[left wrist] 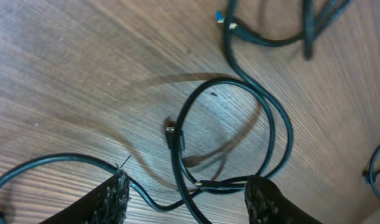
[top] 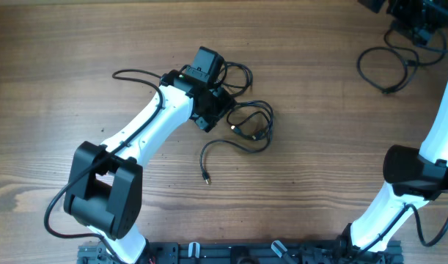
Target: Untangle cables
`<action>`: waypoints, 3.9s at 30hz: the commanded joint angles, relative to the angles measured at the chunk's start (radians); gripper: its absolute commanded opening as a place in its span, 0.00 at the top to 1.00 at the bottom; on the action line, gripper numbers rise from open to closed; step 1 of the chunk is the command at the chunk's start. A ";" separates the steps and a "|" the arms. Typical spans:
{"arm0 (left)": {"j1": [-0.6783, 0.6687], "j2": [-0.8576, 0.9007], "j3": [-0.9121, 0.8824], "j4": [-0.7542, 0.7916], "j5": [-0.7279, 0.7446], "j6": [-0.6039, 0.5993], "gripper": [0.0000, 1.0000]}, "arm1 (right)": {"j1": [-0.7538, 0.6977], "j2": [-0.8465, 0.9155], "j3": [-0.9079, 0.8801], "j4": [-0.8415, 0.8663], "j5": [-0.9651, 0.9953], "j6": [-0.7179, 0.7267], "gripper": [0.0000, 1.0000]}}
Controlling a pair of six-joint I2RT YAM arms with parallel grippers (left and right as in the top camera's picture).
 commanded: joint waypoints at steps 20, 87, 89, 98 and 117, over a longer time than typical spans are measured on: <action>0.005 -0.147 -0.014 0.104 -0.013 0.317 0.96 | 0.006 0.008 -0.003 -0.005 0.019 -0.073 0.01; 0.349 -0.380 0.012 0.160 0.459 -0.148 0.91 | 0.702 0.059 -0.198 0.150 -0.126 -0.544 0.29; 0.349 -0.380 0.012 0.160 0.459 -0.148 0.91 | 0.702 0.059 -0.225 0.151 -0.132 -0.577 0.26; 0.349 -0.380 0.012 0.160 0.452 -0.148 0.90 | 0.706 0.059 -0.304 0.184 -0.240 -0.612 0.72; 0.349 -0.357 0.011 0.039 -0.075 0.000 0.40 | -0.233 -0.332 -0.188 0.289 -0.093 -0.022 0.96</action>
